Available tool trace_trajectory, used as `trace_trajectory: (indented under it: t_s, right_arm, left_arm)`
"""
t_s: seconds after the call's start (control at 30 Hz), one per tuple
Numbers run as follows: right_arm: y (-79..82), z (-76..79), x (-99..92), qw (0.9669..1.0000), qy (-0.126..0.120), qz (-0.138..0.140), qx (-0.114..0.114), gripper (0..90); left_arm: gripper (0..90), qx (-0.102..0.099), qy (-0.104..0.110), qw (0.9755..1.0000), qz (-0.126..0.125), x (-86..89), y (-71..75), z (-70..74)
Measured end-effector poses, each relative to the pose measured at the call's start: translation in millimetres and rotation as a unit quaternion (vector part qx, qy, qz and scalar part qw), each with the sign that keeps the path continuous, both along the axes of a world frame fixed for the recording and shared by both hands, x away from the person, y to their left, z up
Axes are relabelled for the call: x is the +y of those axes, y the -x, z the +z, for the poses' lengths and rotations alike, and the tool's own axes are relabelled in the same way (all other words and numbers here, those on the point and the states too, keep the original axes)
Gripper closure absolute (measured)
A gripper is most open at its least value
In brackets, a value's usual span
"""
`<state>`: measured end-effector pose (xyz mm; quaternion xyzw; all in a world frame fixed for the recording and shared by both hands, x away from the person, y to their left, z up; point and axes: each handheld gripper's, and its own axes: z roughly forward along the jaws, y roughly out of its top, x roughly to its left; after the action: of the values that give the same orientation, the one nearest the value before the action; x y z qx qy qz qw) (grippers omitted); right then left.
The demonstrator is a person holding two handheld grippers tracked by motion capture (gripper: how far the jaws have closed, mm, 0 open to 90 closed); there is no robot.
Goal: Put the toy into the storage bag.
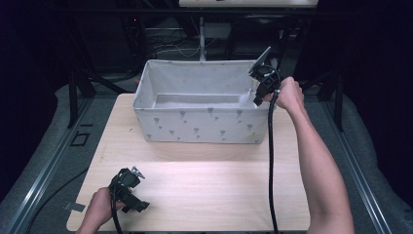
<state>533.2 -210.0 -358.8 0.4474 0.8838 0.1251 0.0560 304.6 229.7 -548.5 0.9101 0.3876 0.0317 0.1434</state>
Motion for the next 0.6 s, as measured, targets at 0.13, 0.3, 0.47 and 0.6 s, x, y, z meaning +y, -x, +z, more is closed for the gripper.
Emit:
trace_trajectory:
  t_s: [0.13, 0.3, 0.47, 0.6]
  right_arm:
    - [-2.8, -5.3, 0.9, 0.9999, 0.007, 0.001, 0.013, 88.2]
    - [-4.5, -13.9, 1.9, 0.9998, 0.005, -0.001, 0.02, 88.1]
    - [-4.5, -17.3, 1.9, 0.9998, -0.004, -0.002, 0.021, 87.2]
    - [-4.2, -14.6, -1.9, 0.9997, -0.013, -0.002, 0.022, 86.5]
  left_arm:
    - [1.0, -0.001, 0.001, 1.0, -0.001, 0.0, 0.2, 0.0]
    - [1.0, -0.002, 0.004, 1.0, 0.002, -0.5, 0.8, -0.1]
    - [1.0, -0.003, 0.002, 1.0, 0.001, -0.4, 0.7, -0.1]
    - [1.0, -0.001, 0.002, 1.0, -0.001, -0.8, 0.8, 0.1]
